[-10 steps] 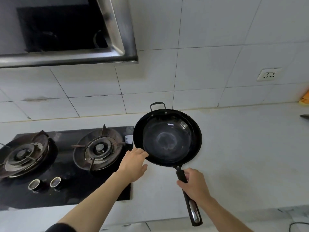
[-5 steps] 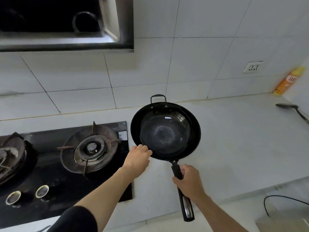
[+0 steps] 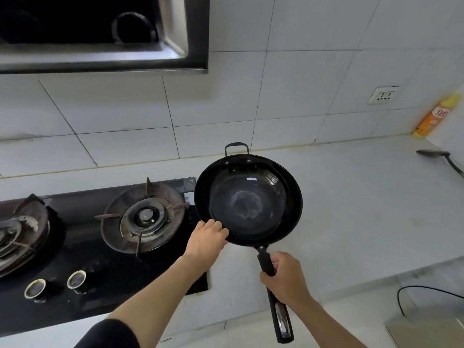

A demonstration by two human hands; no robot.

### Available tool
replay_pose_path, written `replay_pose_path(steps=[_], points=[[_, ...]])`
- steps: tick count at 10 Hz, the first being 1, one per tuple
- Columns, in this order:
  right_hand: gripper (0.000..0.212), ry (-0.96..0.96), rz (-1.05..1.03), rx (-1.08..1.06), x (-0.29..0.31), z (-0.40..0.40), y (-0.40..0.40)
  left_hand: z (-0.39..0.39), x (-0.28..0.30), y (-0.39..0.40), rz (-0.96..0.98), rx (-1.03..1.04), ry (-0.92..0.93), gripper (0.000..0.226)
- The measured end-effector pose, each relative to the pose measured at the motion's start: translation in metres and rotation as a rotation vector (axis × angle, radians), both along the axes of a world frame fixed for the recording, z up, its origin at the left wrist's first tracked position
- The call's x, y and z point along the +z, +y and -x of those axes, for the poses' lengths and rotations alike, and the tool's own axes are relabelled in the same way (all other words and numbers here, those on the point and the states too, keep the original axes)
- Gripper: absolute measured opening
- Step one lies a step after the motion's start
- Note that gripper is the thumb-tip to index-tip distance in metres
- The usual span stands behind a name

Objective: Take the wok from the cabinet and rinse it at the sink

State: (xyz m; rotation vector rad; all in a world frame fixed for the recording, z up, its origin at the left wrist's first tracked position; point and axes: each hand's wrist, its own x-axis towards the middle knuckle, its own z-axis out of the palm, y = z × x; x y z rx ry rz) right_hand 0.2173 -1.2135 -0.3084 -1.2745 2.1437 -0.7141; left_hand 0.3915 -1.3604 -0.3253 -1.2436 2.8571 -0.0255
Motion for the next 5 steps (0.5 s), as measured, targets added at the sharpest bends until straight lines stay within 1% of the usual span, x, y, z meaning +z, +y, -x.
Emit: replay_pose_path(steps=[2,3,4,5], points=[[0.024,0.009,-0.053,0.044,0.004,0.001,0.009,-0.009,0.002,0.016,-0.003,0.000,-0.012,0.021],[0.024,0.006,-0.047,0.049,0.005,0.004,0.008,-0.009,0.007,0.019,-0.008,0.001,0.000,0.022],[0.025,0.000,-0.049,0.067,0.006,0.007,0.008,-0.009,0.010,0.018,-0.030,0.018,0.013,0.024],[0.024,0.017,-0.069,0.072,0.008,0.009,0.004,-0.012,0.012,0.017,-0.103,0.016,0.069,0.028]])
